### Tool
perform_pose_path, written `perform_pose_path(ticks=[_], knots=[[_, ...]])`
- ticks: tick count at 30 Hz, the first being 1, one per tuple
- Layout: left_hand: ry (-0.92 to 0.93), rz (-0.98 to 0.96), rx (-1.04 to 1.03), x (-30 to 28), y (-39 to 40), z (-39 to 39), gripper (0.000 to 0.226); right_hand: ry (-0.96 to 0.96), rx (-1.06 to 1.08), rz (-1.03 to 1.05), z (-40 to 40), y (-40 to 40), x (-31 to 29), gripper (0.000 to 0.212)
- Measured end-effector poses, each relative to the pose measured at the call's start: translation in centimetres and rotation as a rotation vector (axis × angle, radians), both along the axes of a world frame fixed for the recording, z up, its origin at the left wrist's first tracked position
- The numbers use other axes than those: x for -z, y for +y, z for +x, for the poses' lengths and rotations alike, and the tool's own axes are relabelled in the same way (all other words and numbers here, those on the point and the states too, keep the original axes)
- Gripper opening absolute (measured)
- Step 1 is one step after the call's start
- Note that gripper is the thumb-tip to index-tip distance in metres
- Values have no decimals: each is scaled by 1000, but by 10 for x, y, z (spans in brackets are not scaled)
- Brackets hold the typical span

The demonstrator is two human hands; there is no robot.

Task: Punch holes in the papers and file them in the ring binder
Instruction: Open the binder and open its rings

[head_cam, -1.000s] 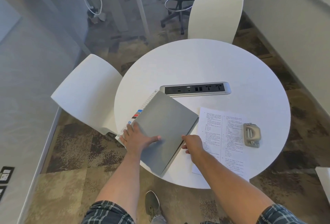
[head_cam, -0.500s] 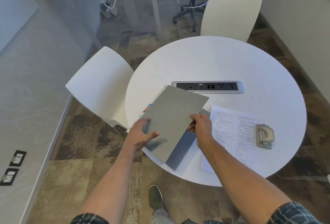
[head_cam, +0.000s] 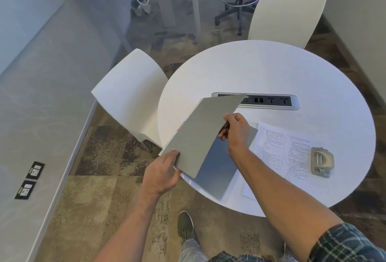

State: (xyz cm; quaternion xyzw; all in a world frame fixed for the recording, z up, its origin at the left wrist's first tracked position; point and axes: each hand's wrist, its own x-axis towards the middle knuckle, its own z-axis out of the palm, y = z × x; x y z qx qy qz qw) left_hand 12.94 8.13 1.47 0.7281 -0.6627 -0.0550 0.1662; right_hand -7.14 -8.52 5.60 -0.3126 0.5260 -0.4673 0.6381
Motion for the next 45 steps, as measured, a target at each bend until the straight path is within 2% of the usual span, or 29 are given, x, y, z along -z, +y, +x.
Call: perform_pose_path(ticks=[2, 4, 5, 7, 10, 12, 14, 16, 20, 24, 26, 28, 30, 31, 34, 36, 39, 41, 45], knots=[[47, -23, -99, 1, 0, -3, 44, -63, -27, -20, 4, 1, 4, 25], [177, -57, -248, 0, 0, -5, 43, -31, -135, -28, 9, 2, 17, 40], [261, -64, -317, -1, 0, -7, 40, 57, -226, -43, 11, 4, 26, 43], [432, -90, -435, -7, -1, -12, 33, 365, -454, -78, 13, 10, 47, 42], [640, -142, -617, -13, -2, -10, 38, 745, -785, -133, 12, 19, 79, 63], [736, -174, -666, -16, -3, -5, 34, 966, -954, -205, 13, 22, 92, 74], [796, -183, -723, -18, -6, 0, 24, 1207, -1089, -294, 15, 25, 101, 80], [811, -192, -808, -18, -10, 8, 35, 1411, -1170, -366, 19, 25, 101, 83], [799, -262, -944, -8, -18, 34, 38, 1668, -1233, -502, 31, 25, 98, 92], [707, -327, -1114, 1, -29, 57, 34, 1742, -1265, -547, 39, 26, 102, 92], [701, -335, -1202, 3, -37, 68, 58, 1740, -1265, -552, 40, 26, 103, 93], [510, -272, -1257, 8, -42, 80, 87, 1737, -1257, -565, 40, 25, 106, 93], [161, -188, -1175, 14, -46, 92, 103, 1751, -1254, -577, 39, 24, 108, 92], [17, -151, -1071, 18, -48, 97, 103, 1756, -1254, -580, 39, 24, 109, 92], [-236, 3, -704, 29, -58, 103, 82, 1767, -1222, -594, 41, 26, 110, 94], [-225, 196, -608, 39, -70, 99, 74, 1742, -1182, -617, 41, 27, 108, 95], [-100, 489, -574, 56, -85, 86, 63, 1631, -1199, -684, 41, 26, 111, 93], [-67, 567, -529, 64, -91, 73, 61, 1564, -1216, -671, 41, 24, 111, 93], [39, 592, -447, 66, -98, 49, 73, 1545, -1219, -681, 47, 24, 110, 93]])
